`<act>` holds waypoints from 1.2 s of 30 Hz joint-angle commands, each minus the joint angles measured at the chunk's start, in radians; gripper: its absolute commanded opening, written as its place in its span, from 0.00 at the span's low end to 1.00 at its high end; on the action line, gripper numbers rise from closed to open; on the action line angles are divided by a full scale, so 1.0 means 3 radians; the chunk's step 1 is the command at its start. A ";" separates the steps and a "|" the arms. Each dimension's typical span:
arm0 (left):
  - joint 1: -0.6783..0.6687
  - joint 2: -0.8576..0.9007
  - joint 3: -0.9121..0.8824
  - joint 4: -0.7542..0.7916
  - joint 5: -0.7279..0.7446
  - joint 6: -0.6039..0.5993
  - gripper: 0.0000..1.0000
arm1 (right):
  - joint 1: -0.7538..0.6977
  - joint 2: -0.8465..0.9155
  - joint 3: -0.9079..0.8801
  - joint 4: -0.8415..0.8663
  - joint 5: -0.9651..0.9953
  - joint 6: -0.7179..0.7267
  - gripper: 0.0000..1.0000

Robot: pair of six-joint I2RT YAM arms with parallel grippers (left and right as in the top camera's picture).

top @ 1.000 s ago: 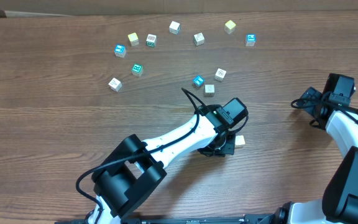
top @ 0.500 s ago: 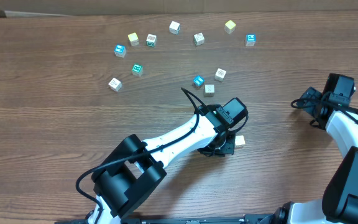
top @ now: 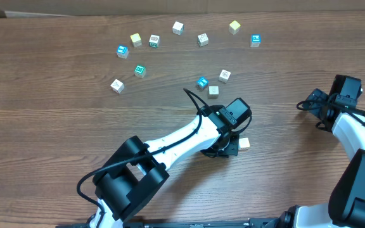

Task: Form a horizontal line

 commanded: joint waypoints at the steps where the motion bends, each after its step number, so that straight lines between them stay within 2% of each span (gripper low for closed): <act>1: 0.0018 0.0076 -0.0003 0.0004 -0.0052 -0.0009 0.04 | -0.0006 0.0004 0.0020 0.0022 0.0009 0.0010 1.00; 17: -0.0004 -0.0094 0.0004 -0.0018 -0.0020 0.0123 0.04 | -0.0006 0.0004 0.0020 0.0023 0.0009 0.0009 1.00; 26: 0.0000 -0.0296 0.0004 -0.0093 -0.0354 0.0109 0.04 | -0.0006 0.0004 0.0020 0.0023 0.0009 0.0009 1.00; 31: 0.0024 -0.0294 -0.0006 -0.0239 -0.0649 -0.0058 0.04 | -0.0006 0.0004 0.0020 0.0023 0.0009 0.0009 1.00; 36: 0.0024 -0.0230 -0.0056 -0.0225 -0.0656 -0.0136 0.04 | -0.0006 0.0004 0.0020 0.0023 0.0009 0.0009 1.00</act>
